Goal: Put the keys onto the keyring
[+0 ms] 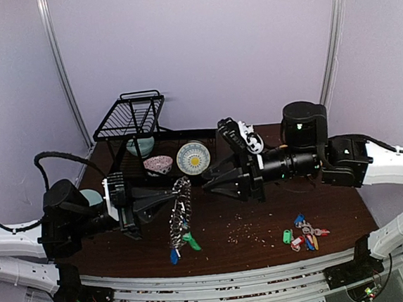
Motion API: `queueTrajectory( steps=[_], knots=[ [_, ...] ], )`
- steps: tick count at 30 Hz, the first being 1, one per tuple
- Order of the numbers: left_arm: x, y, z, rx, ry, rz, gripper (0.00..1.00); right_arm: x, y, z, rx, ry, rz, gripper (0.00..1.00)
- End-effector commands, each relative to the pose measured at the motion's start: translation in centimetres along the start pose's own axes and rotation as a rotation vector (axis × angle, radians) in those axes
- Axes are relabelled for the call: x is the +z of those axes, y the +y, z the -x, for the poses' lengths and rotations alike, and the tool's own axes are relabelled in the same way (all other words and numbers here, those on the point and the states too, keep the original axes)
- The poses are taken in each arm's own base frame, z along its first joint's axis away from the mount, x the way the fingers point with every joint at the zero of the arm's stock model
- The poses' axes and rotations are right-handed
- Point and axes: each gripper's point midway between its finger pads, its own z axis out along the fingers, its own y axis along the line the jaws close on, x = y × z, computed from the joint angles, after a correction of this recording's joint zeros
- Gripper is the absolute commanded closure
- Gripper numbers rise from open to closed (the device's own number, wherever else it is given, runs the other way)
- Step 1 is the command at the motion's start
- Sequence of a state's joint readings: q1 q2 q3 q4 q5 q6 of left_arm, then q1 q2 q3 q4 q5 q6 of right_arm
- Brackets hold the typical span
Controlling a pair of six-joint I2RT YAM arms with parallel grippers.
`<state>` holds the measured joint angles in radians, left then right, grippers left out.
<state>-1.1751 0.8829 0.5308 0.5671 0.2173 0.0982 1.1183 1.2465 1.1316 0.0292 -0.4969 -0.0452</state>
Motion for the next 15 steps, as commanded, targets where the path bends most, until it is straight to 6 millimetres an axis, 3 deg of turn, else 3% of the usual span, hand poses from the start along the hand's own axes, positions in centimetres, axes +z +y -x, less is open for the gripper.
queueTrajectory(
  steps=[1, 9, 15],
  knots=[
    [0.0, 1.1, 4.1, 0.043, -0.123, 0.042, 1.00, 1.2, 0.3, 2.4, -0.009, -0.095, -0.011, 0.75],
    [0.0, 1.3, 4.0, 0.047, -0.117, 0.051, 1.00, 3.5, 1.3, 2.2, -0.002, -0.103, 0.052, 0.78],
    [-0.1, 1.2, 3.9, 0.050, -0.114, 0.048, 1.00, 3.9, 1.3, 2.2, 0.006, -0.118, 0.057, 0.90]
  ],
)
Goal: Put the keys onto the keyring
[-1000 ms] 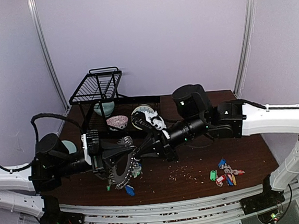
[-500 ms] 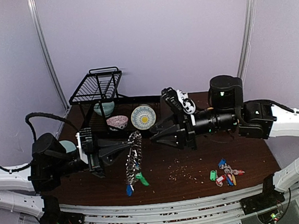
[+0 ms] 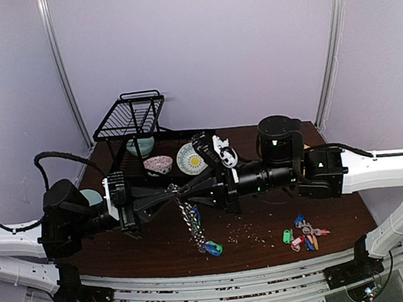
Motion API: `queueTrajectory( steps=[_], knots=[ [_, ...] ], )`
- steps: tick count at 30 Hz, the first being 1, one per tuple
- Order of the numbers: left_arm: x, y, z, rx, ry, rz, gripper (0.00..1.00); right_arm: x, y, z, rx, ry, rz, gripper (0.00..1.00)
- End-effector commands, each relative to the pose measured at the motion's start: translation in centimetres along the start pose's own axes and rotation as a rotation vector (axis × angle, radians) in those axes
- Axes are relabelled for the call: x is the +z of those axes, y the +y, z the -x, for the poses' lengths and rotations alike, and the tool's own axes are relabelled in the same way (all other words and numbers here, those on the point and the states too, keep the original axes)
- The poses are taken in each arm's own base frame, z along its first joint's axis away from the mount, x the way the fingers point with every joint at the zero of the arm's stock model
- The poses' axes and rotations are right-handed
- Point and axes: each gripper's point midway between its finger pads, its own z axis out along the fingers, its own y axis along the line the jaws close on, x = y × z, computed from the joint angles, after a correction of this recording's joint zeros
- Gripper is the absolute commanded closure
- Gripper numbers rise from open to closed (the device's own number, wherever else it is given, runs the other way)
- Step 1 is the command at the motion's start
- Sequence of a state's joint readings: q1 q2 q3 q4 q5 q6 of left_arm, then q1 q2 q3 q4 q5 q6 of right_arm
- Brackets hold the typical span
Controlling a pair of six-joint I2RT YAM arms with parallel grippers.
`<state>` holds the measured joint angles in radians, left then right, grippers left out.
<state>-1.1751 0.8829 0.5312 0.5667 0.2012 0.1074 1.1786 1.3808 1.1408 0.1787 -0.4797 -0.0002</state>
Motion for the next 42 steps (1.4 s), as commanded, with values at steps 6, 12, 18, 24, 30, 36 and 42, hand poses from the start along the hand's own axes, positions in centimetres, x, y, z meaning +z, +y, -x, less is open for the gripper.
queueTrajectory(
  steps=[6, 12, 18, 24, 30, 36, 42],
  knots=[
    [0.0, 0.9, 4.0, 0.041, -0.118, 0.030, 1.00, -0.1, 0.4, 3.0, -0.026, -0.084, 0.013, 1.00],
    [0.3, 1.0, 3.7, 0.036, -0.099, 0.028, 1.00, -0.7, 0.3, 2.6, -0.048, -0.031, -0.012, 1.00],
    [2.1, 1.3, 1.7, -0.001, 0.010, 0.029, 0.85, -2.6, -0.5, 2.7, -0.106, 0.058, -0.099, 1.00],
    [2.2, 1.5, 1.5, 0.014, 0.036, 0.036, 0.73, -4.1, -1.8, 1.8, -0.128, 0.159, -0.194, 1.00],
    [3.8, 1.2, -1.1, 0.043, 0.207, -0.018, 0.67, -5.6, -3.4, 1.1, -0.185, 0.331, -0.299, 1.00],
    [5.1, 0.9, -2.9, 0.001, 0.289, -0.046, 0.73, -5.3, -3.1, 1.4, -0.252, 0.406, -0.289, 1.00],
    [5.1, 1.1, -2.9, 0.005, 0.284, -0.033, 0.78, -4.9, -2.6, 1.3, -0.283, 0.421, -0.250, 1.00]
  ],
)
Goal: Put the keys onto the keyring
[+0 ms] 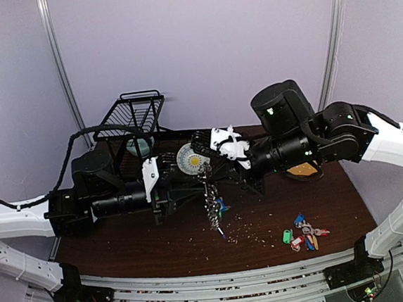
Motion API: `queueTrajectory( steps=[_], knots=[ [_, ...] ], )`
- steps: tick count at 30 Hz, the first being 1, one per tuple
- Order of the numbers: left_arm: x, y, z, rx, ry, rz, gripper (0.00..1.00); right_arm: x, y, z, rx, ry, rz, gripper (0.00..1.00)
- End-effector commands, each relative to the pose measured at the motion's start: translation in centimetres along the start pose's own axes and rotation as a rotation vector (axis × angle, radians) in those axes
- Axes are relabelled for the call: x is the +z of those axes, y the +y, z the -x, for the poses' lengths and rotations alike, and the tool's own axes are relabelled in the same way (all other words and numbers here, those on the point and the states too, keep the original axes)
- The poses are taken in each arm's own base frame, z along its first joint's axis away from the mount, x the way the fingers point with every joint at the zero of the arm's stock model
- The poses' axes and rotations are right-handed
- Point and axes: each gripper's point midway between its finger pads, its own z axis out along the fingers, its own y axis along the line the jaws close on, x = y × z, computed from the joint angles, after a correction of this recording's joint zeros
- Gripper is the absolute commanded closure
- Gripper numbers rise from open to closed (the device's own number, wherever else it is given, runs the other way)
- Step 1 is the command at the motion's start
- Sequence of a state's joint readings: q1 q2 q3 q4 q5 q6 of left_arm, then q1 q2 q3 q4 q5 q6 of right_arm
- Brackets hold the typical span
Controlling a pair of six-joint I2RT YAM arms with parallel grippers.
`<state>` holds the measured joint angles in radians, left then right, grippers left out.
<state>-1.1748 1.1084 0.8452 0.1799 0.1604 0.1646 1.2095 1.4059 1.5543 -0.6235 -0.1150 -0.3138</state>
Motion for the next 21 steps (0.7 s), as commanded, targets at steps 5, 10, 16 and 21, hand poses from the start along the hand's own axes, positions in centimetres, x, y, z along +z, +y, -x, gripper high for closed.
queueTrajectory(
  steps=[5, 10, 16, 21],
  knots=[
    [-0.7, 1.3, 0.5, 0.018, -0.007, 0.055, 0.78, -0.8, -0.2, 1.7, -0.055, -0.037, -0.009, 1.00],
    [-0.1, 0.5, 0.4, -0.002, -0.010, 0.004, 0.80, -0.5, 0.3, 1.8, -0.067, -0.043, 0.017, 1.00],
    [-0.2, 0.2, 0.8, -0.016, -0.052, -0.009, 0.87, -0.2, 0.9, 1.9, -0.070, -0.049, 0.046, 1.00],
    [-0.4, -0.3, 0.9, -0.016, -0.069, -0.034, 1.00, 0.1, 1.1, 1.8, -0.066, -0.046, 0.062, 1.00]
  ],
)
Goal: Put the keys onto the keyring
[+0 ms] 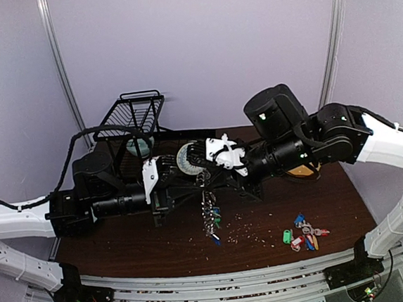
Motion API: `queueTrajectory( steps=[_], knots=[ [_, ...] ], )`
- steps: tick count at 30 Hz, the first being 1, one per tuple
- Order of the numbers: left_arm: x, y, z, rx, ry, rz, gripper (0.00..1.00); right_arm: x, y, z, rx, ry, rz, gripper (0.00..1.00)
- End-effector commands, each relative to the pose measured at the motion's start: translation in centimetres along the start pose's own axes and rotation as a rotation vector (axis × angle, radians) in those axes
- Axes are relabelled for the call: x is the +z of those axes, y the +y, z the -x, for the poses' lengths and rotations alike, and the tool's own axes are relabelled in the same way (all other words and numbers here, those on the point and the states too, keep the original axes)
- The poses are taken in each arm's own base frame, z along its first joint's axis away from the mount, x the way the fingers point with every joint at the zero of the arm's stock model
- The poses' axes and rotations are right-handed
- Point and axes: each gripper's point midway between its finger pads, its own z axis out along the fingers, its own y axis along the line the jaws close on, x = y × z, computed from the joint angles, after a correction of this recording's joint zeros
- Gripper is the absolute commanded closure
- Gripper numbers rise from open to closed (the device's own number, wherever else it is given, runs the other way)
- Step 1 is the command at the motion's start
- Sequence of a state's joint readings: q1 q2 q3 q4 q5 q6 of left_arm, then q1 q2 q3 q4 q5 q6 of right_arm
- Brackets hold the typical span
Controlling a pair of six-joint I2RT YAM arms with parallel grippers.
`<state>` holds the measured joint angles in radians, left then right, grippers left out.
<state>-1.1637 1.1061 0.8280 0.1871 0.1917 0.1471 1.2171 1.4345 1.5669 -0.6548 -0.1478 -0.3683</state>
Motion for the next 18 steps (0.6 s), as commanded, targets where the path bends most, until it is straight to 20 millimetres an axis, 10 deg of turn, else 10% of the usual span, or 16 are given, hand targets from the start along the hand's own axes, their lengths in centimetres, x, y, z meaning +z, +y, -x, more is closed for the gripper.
queueTrajectory(
  steps=[1, 8, 18],
  knots=[
    [-0.3, -0.1, 1.4, 0.008, -0.067, -0.014, 1.00, -0.9, -0.1, 2.5, -0.010, -0.083, 0.006, 1.00],
    [-1.5, 0.4, 2.3, 0.026, -0.123, 0.032, 1.00, -1.3, -1.2, 1.2, 0.093, -0.164, -0.009, 0.80],
    [-1.9, 0.2, 2.7, 0.043, -0.146, 0.024, 1.00, -0.6, 0.0, 1.0, 0.194, -0.289, 0.066, 0.80]
  ],
)
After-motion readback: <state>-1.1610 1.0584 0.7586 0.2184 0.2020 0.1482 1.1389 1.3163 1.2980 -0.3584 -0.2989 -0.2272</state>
